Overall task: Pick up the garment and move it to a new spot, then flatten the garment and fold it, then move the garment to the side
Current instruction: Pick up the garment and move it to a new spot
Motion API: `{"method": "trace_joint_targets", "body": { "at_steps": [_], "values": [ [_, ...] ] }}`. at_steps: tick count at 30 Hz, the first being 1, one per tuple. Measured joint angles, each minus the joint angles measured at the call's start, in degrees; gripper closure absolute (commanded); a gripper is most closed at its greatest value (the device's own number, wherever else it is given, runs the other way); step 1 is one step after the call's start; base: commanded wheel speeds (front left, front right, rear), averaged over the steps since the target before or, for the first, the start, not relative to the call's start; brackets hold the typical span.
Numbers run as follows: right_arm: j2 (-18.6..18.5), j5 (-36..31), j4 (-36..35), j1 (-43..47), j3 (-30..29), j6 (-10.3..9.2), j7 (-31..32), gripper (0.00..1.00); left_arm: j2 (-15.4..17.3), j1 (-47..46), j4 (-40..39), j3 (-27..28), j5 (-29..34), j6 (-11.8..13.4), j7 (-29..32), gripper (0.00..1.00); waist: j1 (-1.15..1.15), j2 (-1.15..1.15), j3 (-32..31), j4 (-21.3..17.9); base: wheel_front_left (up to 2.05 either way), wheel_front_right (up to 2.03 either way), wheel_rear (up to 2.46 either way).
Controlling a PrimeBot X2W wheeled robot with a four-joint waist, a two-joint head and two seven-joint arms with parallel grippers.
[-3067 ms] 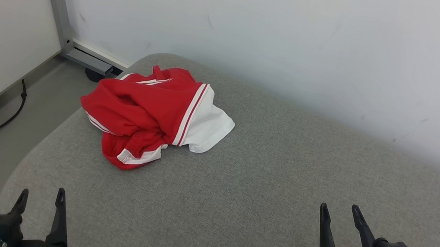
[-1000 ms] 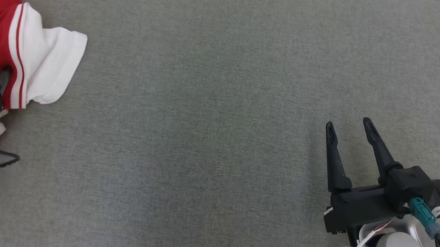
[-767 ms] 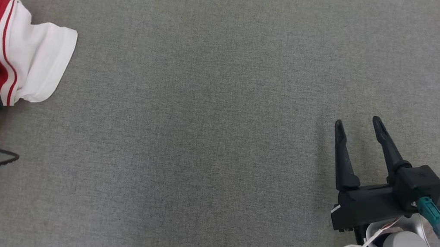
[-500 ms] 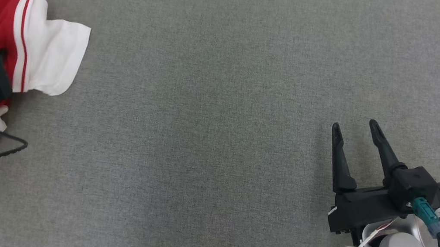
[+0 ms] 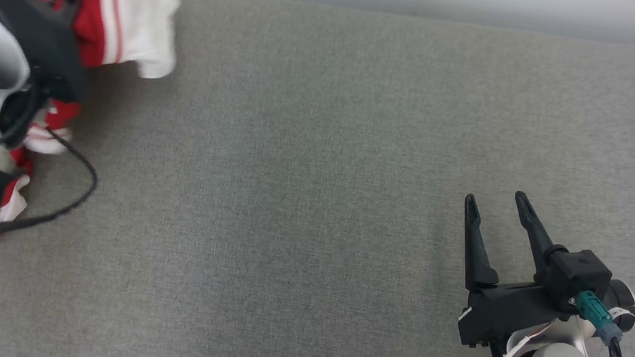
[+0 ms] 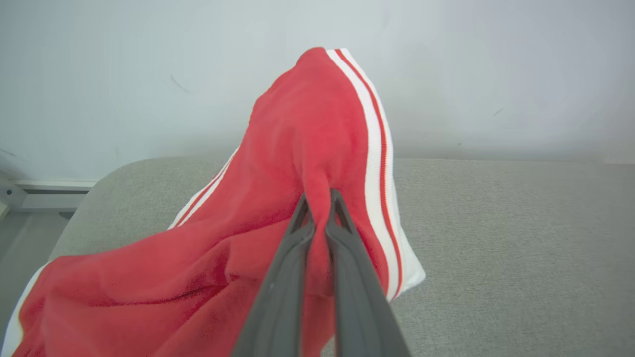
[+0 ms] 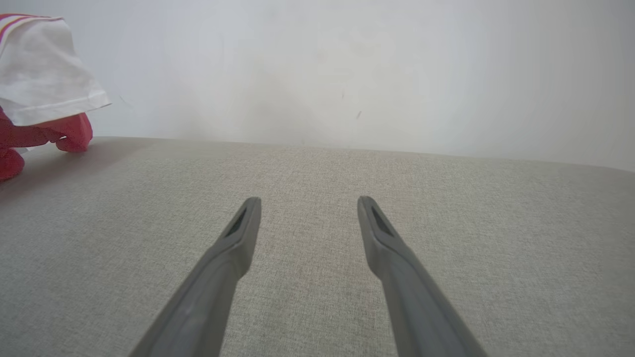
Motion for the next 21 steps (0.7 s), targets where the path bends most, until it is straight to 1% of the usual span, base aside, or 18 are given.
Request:
{"method": "trace_joint_targets", "body": {
  "at_steps": [5,9,10,11,12,13,18,21],
  "values": [
    [0.73,0.62,1.25,0.29,-0.13,0.08,-0.53,0.0,-1.72,0.99,-6.26,-5.06,-4.14,0.0,-1.88,1.0,-0.01,0.0,-2.35,-1.06,0.0,0.0,0.0],
    [0.9,1.45,2.1,1.54,-0.64,0.07,-0.98,0.0,-3.13,4.59,-11.66,-10.05,-7.59,0.0,-2.72,1.0,-0.01,0.0,-3.91,-2.4,0.0,0.0,0.0],
    [0.9,1.45,2.1,1.54,-0.64,0.07,-0.98,0.0,-3.13,4.59,-11.66,-10.05,-7.59,0.0,-2.72,1.0,-0.01,0.0,-3.91,-2.4,0.0,0.0,0.0],
    [0.86,1.59,2.41,2.31,-1.13,0.07,-1.12,0.0,-3.68,6.4,-13.97,-12.27,-9.77,0.0,-3.13,1.0,0.0,0.0,-4.59,-3.11,0.0,0.0,0.0],
    [0.85,1.63,2.45,2.61,-1.29,0.07,-1.27,0.0,-3.75,7.28,-15.36,-13.25,-10.6,0.0,-3.18,1.0,-0.01,0.0,-4.91,-3.49,0.0,0.0,0.0],
    [0.85,1.63,2.45,2.61,-1.29,0.07,-1.27,0.0,-3.75,7.28,-15.36,-13.25,-10.6,0.0,-3.18,1.0,-0.01,0.0,-4.91,-3.49,0.0,0.0,0.0],
    [0.81,2.11,2.37,2.89,-2.22,0.07,-1.53,0.0,-4.98,11.03,-21.01,-18.18,-13.72,0.0,-3.69,1.0,-0.01,0.0,-6.06,-5.43,0.0,0.0,0.0],
    [0.7,2.79,2.36,3.83,-2.83,-0.02,-1.92,0.0,-6.94,14.47,-24.09,-21.45,-15.17,0.0,-3.9,1.0,-0.01,0.0,-6.48,-6.43,0.0,0.0,0.0]
  ]
}}
